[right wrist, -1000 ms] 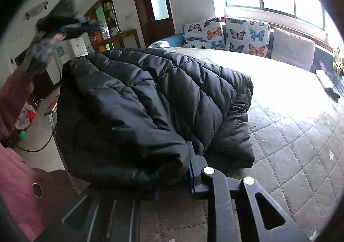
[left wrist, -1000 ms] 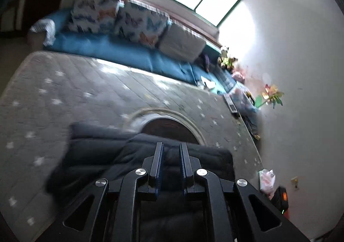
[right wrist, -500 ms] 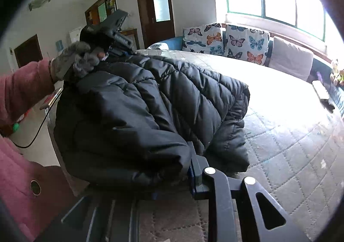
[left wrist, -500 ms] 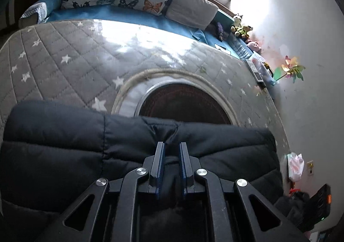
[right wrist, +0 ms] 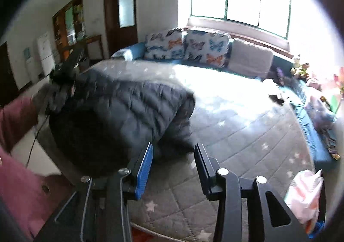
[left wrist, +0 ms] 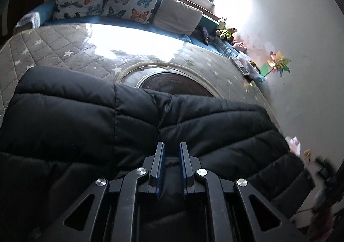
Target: Fold large clothes
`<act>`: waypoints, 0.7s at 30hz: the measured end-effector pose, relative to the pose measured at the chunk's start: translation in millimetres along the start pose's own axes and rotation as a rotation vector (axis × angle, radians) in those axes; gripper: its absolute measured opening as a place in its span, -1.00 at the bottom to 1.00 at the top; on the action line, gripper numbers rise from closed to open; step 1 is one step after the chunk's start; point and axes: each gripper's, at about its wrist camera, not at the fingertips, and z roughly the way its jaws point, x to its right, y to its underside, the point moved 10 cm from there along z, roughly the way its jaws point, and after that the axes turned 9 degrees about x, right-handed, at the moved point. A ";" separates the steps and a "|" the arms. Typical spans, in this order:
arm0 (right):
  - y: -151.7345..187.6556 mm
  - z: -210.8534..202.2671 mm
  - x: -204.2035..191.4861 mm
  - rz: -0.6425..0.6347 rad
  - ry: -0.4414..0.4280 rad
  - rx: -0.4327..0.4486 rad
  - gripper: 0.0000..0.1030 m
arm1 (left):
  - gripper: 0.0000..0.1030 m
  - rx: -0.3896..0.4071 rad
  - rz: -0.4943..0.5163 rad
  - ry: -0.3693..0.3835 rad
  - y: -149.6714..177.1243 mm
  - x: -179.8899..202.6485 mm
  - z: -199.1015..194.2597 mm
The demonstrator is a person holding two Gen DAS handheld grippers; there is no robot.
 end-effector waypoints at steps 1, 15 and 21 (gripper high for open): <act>-10.0 2.5 -2.9 0.001 0.001 0.005 0.24 | -0.71 0.003 0.009 -0.002 2.0 0.8 -2.1; -91.6 179.2 -125.8 -0.015 -0.078 -0.135 0.43 | -0.71 0.061 -0.026 0.076 24.6 -6.2 -30.1; -62.0 247.1 -132.1 -0.093 0.018 -0.242 0.43 | -0.70 0.072 -0.017 0.084 30.1 -4.5 -37.9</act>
